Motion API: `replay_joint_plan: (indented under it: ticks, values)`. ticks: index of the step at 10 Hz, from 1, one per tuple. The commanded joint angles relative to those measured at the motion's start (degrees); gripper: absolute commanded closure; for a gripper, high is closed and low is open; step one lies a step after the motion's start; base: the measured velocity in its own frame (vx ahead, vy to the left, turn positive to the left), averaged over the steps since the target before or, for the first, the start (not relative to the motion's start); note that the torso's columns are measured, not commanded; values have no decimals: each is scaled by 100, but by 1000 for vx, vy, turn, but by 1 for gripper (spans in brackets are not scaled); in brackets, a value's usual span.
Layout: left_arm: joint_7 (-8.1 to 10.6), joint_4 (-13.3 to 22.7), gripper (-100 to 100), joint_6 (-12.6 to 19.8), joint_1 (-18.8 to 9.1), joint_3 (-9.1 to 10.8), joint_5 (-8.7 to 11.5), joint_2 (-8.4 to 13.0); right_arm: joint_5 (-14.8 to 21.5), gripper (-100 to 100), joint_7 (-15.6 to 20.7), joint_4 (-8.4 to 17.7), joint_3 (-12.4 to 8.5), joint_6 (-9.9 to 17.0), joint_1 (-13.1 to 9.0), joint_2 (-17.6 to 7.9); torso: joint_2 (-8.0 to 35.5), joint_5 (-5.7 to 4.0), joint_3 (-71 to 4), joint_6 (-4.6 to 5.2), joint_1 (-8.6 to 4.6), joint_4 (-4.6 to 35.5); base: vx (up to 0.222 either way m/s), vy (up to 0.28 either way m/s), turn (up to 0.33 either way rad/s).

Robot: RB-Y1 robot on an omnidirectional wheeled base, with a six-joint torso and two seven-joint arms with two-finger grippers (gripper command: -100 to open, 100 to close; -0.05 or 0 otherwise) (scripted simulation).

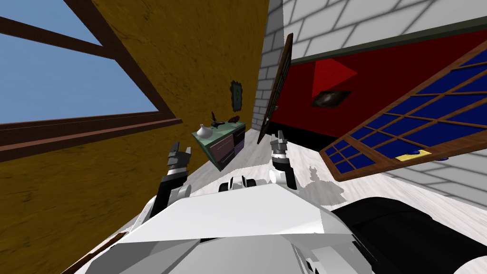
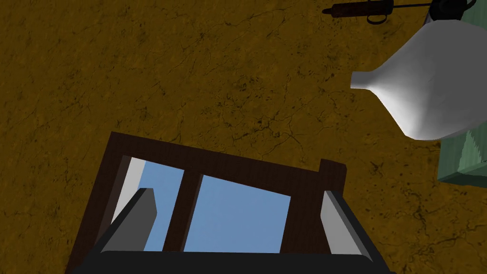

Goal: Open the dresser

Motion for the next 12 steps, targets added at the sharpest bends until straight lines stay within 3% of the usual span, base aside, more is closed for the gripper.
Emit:
replay_joint_plan:
  ticks: [1, 12]
  values:
    - [7, 398, -100, -37, -125, 172, 108, 134, 0, 0, 0, 0, 0, 0, 0, -1, 8, 4, 4, -1, 16, 2, 130, -112, -6]
    - [2, 2019, -100, -253, -587, 734, 421, 391, 0, 0, 0, 0, 0, 0, -1, 0, 13, -2, 8, 0, -12, 4, 90, -103, -2]
